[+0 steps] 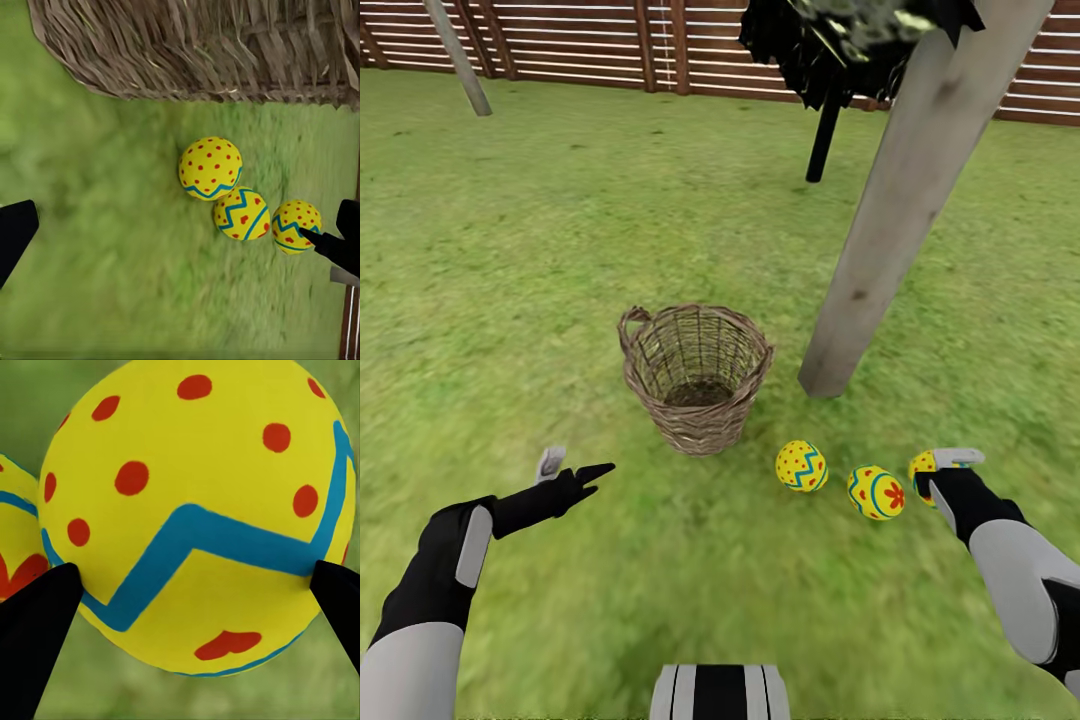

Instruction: Take the three Easter eggs out of the wicker basket on the lawn in the garden, then place them on the lawn next to a single tree (choose any tree) so that all three eggs are next to the same tree and none are left in the basket.

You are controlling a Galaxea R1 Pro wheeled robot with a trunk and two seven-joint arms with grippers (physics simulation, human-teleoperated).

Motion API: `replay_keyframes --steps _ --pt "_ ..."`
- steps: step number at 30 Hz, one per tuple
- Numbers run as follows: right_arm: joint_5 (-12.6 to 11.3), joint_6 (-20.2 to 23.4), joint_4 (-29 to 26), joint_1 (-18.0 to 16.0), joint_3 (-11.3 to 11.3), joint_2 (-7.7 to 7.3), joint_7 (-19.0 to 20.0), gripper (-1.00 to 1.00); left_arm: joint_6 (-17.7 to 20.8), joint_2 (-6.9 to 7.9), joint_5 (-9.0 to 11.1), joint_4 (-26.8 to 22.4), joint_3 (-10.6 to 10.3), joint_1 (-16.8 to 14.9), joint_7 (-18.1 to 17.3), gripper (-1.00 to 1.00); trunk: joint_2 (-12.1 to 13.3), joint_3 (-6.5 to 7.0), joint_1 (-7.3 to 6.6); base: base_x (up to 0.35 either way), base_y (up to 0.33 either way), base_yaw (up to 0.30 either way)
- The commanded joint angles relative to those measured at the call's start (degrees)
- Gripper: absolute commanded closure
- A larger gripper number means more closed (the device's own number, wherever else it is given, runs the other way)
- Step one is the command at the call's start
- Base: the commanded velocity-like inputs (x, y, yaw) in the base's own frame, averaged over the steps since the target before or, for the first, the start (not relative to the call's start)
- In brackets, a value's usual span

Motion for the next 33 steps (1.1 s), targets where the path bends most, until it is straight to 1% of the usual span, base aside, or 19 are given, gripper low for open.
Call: replay_keyframes --steps 1,9,10,13,16,18,20,22,25,26,28,31,32,33 --pt "0.3 0.2 -0.1 0.0 -0.3 0.02 -0.1 1.00 0.2 -0.01 -0.1 0.0 0.1 0.0 -0.3 -1.00 0.0 -0.26 0.01 0.000 0.000 0.000" --pt "0.3 0.2 -0.1 0.0 -0.3 0.11 -0.2 1.00 0.2 -0.10 -0.1 0.1 -0.2 0.0 -0.3 -1.00 -0.1 -2.04 0.22 0.000 0.000 0.000" --pt "0.3 0.2 -0.1 0.0 -0.3 0.11 -0.2 1.00 0.2 -0.08 -0.1 0.1 -0.5 0.0 -0.3 -1.00 -0.2 -2.26 0.24 0.000 0.000 0.000" --pt "0.3 0.1 -0.1 0.0 -0.3 0.11 -0.2 1.00 0.1 -0.07 -0.1 0.1 -2.8 0.0 -0.3 -1.00 -0.2 -2.92 0.32 0.000 0.000 0.000" --pt "0.4 0.0 -0.6 0.0 -0.4 0.03 -0.2 1.00 0.1 -0.05 0.0 0.0 -3.4 0.0 -0.4 -1.00 -0.2 -2.92 0.32 0.000 0.000 0.000" --pt "0.3 -1.2 -0.6 0.0 -0.4 0.07 -0.2 1.00 -0.2 -0.08 -0.1 0.1 -3.5 0.0 -0.3 -1.00 -0.2 -2.92 0.32 0.028 -0.023 0.000" --pt "0.3 -1.8 -0.6 0.0 -0.4 0.06 -0.2 1.00 -2.8 -0.25 -0.1 0.3 -3.7 0.0 -0.3 -1.00 -0.2 -2.92 0.32 0.174 -0.186 0.000" --pt "0.3 -1.9 -0.7 0.0 -0.4 0.03 -0.2 1.00 -4.1 -0.34 -0.1 0.5 -5.0 0.0 -0.3 -1.00 -0.2 -2.92 0.32 0.216 -0.236 0.000" --pt "0.3 -1.9 -0.7 0.0 -0.4 0.02 -0.2 1.00 -4.6 -0.36 -0.1 0.5 -9.5 0.0 -0.3 -1.00 -0.2 -2.92 0.32 0.134 -0.148 0.000" --pt "0.3 -1.9 -0.7 0.0 -0.4 0.02 -0.2 1.00 -4.7 -0.40 -0.1 0.4 -10.2 0.0 -0.3 -1.00 -0.2 -2.92 0.32 0.018 -0.020 0.000" --pt "0.4 -1.9 -0.7 0.0 -0.4 0.07 -0.2 1.00 -4.7 -0.44 0.0 0.2 -10.6 0.0 -0.4 -1.00 -0.2 -2.92 0.32 0.006 -0.006 0.000" --pt "0.5 -2.0 -0.7 0.0 -0.4 0.13 -0.2 1.00 -4.7 -0.45 0.0 0.2 -10.7 0.0 -0.5 -1.00 -0.2 -3.59 0.40 0.001 -0.001 0.000" --pt "0.5 -2.6 -0.7 0.0 -0.4 0.18 -0.2 1.00 -4.7 -0.45 -0.1 0.2 -10.7 0.0 -0.5 -1.00 -0.2 -3.81 0.42 0.000 0.000 0.000" --pt "0.5 -4.0 -0.8 0.0 -0.2 0.27 -0.2 1.00 -4.7 -0.45 -0.1 0.3 -10.7 0.0 -0.4 -1.00 -0.3 -4.03 0.45 0.000 0.000 0.000"
